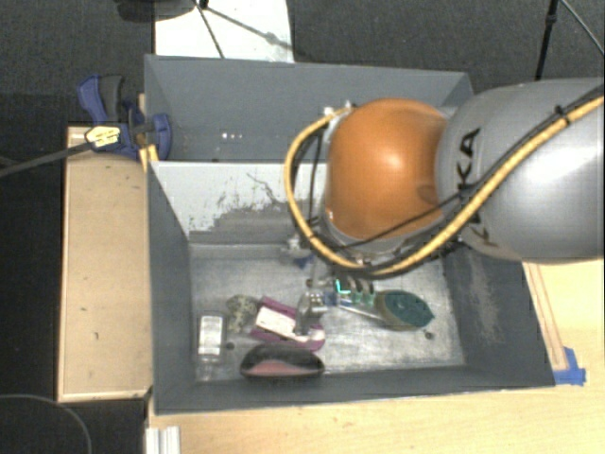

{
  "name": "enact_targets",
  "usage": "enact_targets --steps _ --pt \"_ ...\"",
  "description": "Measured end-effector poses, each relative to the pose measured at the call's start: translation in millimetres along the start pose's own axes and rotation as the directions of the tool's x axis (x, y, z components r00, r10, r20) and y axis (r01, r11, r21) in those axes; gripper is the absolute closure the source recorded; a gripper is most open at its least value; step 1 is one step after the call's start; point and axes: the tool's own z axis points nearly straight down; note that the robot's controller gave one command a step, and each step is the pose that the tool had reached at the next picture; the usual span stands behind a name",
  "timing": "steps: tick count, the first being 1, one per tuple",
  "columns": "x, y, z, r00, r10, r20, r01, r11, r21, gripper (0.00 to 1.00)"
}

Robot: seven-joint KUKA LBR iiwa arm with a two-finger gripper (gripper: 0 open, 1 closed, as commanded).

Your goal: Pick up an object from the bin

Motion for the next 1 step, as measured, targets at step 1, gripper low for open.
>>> enact_targets --steps 1 --pt "0.8 -15.9 110.3 0.988 -0.154 0.013 0.154 0.988 0.0 0.0"
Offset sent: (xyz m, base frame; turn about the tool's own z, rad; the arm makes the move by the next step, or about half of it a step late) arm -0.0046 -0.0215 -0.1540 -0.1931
